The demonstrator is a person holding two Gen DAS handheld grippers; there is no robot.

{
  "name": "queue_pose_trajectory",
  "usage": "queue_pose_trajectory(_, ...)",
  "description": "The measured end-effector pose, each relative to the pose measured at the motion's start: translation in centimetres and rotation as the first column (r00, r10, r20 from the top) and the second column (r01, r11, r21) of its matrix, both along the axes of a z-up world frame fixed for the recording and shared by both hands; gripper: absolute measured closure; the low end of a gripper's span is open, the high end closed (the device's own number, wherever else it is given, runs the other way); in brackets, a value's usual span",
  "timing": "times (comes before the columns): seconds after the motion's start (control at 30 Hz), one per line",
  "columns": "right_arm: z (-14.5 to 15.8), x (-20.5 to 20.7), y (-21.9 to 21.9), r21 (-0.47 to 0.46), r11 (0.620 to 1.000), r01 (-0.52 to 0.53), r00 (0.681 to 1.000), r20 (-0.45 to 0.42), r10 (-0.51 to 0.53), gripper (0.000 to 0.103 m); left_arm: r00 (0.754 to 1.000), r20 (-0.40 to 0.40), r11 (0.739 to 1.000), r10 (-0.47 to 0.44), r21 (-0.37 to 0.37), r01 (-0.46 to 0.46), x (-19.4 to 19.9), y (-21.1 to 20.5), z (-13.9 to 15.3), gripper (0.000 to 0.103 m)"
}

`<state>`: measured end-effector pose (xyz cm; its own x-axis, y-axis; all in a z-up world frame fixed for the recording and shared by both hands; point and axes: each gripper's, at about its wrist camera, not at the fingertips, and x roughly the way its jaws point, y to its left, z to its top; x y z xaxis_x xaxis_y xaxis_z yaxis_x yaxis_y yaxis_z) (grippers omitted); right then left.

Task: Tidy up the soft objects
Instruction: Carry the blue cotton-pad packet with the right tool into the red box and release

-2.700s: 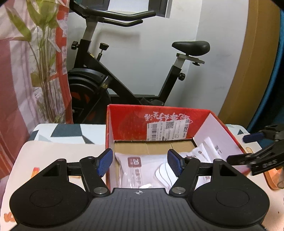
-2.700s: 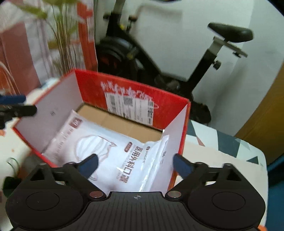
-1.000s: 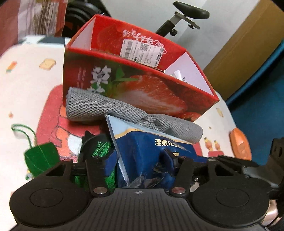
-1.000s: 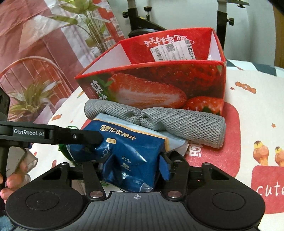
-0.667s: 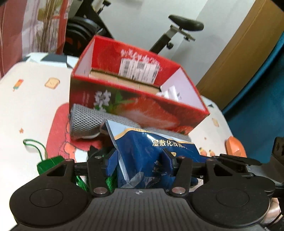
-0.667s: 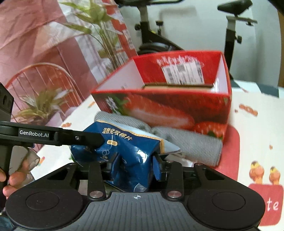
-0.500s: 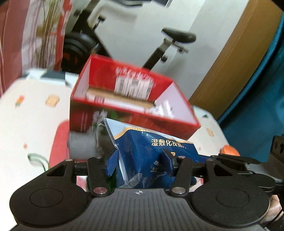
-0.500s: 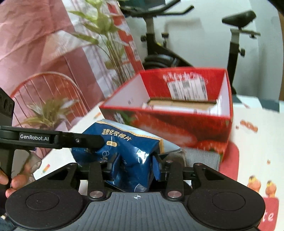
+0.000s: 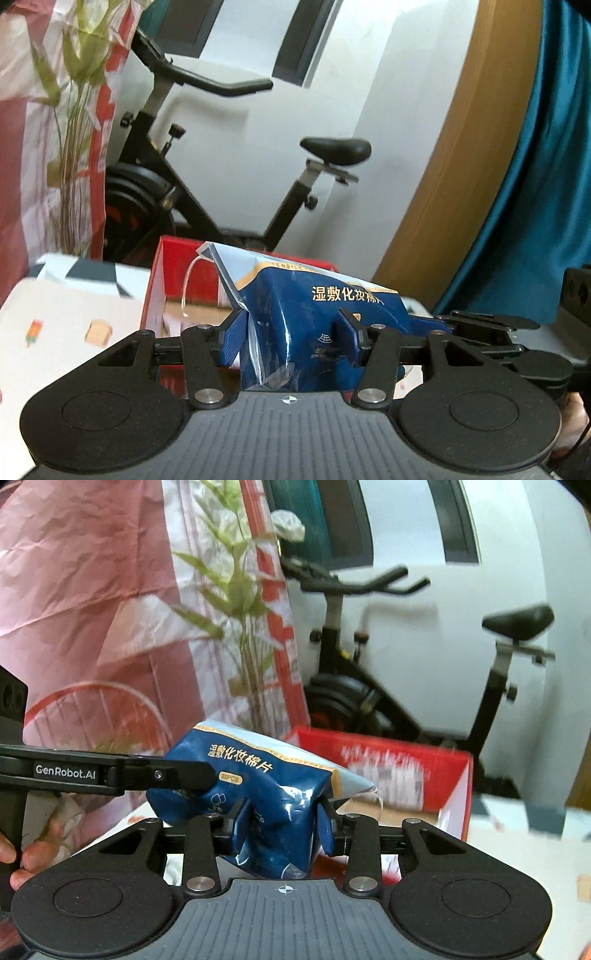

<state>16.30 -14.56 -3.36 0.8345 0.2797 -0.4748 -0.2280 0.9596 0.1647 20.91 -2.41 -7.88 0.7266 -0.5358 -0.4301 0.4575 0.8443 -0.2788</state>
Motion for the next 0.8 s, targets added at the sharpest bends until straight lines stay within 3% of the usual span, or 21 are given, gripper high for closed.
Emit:
queue_pose_trajectory(0.27, 1.6, 6.6, -0.6, -0.076, 0.996, 0.036, 0.997, 0.069, -0.031, 0.068, 1.000, 0.022, 0.998, 0.008, -0.065, -0.006, 6.4, -0.2, 1.1, 0.047)
queue_pose_trajectory(0.43, 0.3, 11.1, -1.1, -0.112, 0.992, 0.063, 0.997, 0.047, -0.058, 0.068, 1.000, -0.022, 0.998, 0.012, -0.061, -0.013, 11.0, -1.0, 0.2, 0.047)
queue_pose_trajectory(0.6, -4.2, 15.3, -1.7, -0.101, 0.993, 0.069, 0.989, -0.123, -0.081, 0.068, 0.986, -0.166, 1.000, 0.012, 0.003, -0.012, 15.3, -1.7, -3.3, 0.047)
queue_pose_trajectory(0.8, -9.3, 17.8, -2.6, -0.018, 0.994, 0.104, 0.931, -0.351, -0.103, 0.069, 0.957, -0.292, 0.991, 0.001, 0.126, 0.037, 17.0, -3.3, -7.1, 0.047)
